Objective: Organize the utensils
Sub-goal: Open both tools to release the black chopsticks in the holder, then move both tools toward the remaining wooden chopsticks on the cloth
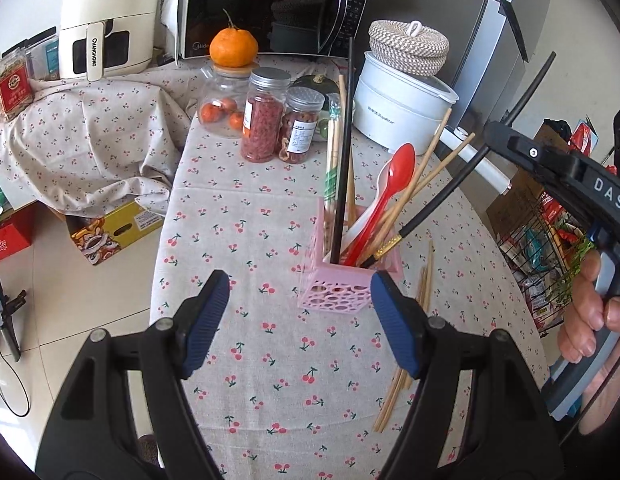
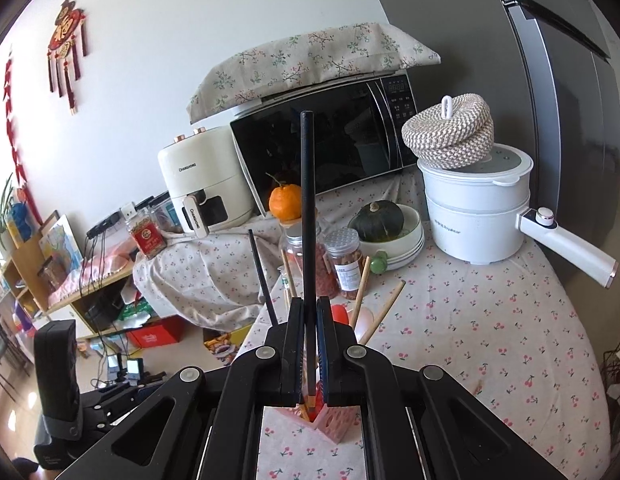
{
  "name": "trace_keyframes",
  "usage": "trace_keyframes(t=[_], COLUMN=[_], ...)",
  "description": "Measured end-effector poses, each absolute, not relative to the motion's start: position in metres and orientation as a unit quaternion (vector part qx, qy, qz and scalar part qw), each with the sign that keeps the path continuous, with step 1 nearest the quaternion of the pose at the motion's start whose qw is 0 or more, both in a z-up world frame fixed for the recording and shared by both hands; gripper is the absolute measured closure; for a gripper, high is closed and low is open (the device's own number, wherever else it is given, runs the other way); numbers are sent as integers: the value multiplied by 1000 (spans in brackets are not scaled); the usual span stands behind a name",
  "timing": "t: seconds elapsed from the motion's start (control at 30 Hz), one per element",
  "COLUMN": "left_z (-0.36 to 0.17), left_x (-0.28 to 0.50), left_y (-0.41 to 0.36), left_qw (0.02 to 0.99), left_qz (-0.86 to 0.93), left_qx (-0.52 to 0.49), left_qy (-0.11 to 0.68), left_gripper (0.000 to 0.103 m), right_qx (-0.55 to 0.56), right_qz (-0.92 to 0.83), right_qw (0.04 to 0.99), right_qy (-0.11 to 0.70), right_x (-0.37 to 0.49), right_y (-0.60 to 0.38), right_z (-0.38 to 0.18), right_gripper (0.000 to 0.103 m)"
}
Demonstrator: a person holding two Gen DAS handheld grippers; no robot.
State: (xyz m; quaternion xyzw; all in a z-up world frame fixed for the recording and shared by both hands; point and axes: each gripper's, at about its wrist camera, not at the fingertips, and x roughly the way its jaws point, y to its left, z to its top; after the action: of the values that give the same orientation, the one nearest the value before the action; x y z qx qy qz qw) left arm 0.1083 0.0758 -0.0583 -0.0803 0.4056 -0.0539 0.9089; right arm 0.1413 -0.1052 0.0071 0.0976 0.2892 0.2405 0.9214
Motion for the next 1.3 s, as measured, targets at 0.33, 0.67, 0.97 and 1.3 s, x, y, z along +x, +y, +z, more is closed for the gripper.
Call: trace_keyframes(t=[0.33, 0.67, 0.97, 1.3], left_z=[-64, -85, -105, -123], left_x=[111, 113, 118, 124], left_y=[64, 49, 39, 29], left_qw=[904, 886, 870, 858], left_qz=[-64, -71, -64, -57], left_qx=[-62, -50, -34, 3], left_qy=[419, 456, 487, 510], left_gripper=[29, 21, 3, 1], right_qx=[149, 148, 80, 28], right_qz=[232, 207, 153, 102], right_qw=[907, 912, 889, 827], right_qy=[319, 323, 423, 552], right_x=[159, 151, 161, 172], right_y=[-119, -160, -174, -180], right_z=[-8, -10, -73, -152], right_gripper=[60, 37, 23, 22])
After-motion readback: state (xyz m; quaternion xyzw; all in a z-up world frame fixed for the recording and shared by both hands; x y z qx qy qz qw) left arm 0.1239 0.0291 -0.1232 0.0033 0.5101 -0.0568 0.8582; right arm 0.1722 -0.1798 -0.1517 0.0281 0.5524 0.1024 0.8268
